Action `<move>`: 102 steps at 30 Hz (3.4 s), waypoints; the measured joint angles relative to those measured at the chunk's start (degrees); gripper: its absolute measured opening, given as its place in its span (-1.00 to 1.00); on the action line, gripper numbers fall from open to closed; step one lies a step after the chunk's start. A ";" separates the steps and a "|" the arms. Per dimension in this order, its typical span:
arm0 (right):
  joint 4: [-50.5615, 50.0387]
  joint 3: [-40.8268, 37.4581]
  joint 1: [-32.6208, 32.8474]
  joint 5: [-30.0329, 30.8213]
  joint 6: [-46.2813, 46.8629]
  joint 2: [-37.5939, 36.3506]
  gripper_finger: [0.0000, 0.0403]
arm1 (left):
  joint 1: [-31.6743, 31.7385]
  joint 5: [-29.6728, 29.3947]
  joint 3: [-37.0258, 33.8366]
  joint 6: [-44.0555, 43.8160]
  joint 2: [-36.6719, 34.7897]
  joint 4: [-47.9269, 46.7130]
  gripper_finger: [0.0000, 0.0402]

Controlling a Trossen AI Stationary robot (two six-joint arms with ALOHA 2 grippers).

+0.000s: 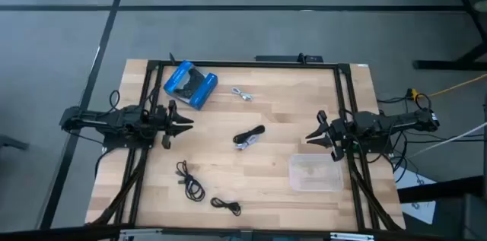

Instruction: Pick and place USB-C Cables

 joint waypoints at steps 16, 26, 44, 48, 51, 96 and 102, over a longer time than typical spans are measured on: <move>-0.01 0.00 -0.01 0.01 0.00 0.00 -0.66 | -0.02 0.00 0.02 0.00 0.00 -0.02 -0.57; 0.00 0.00 -0.02 0.02 0.00 0.00 -0.66 | -0.02 0.00 0.02 0.00 0.00 -0.02 -0.57; 0.13 0.00 -0.02 0.11 0.05 0.00 -0.66 | -0.02 -7.13 0.02 1.68 -0.02 16.17 -0.57; 3.75 0.00 0.00 3.08 0.66 0.02 -0.66 | 0.00 -17.10 0.02 2.42 0.00 17.84 -0.57; 9.69 0.00 0.00 6.50 0.44 0.02 -0.66 | 0.02 -29.09 0.02 5.96 0.00 17.92 -0.57; 28.22 0.02 0.00 22.53 -17.56 0.02 -0.66 | 30.72 1.17 73.82 43.96 104.52 -21.51 -0.57; 26.40 0.02 0.00 22.53 -14.66 0.02 -0.66 | 31.43 8.91 75.58 43.96 110.09 -22.14 -0.57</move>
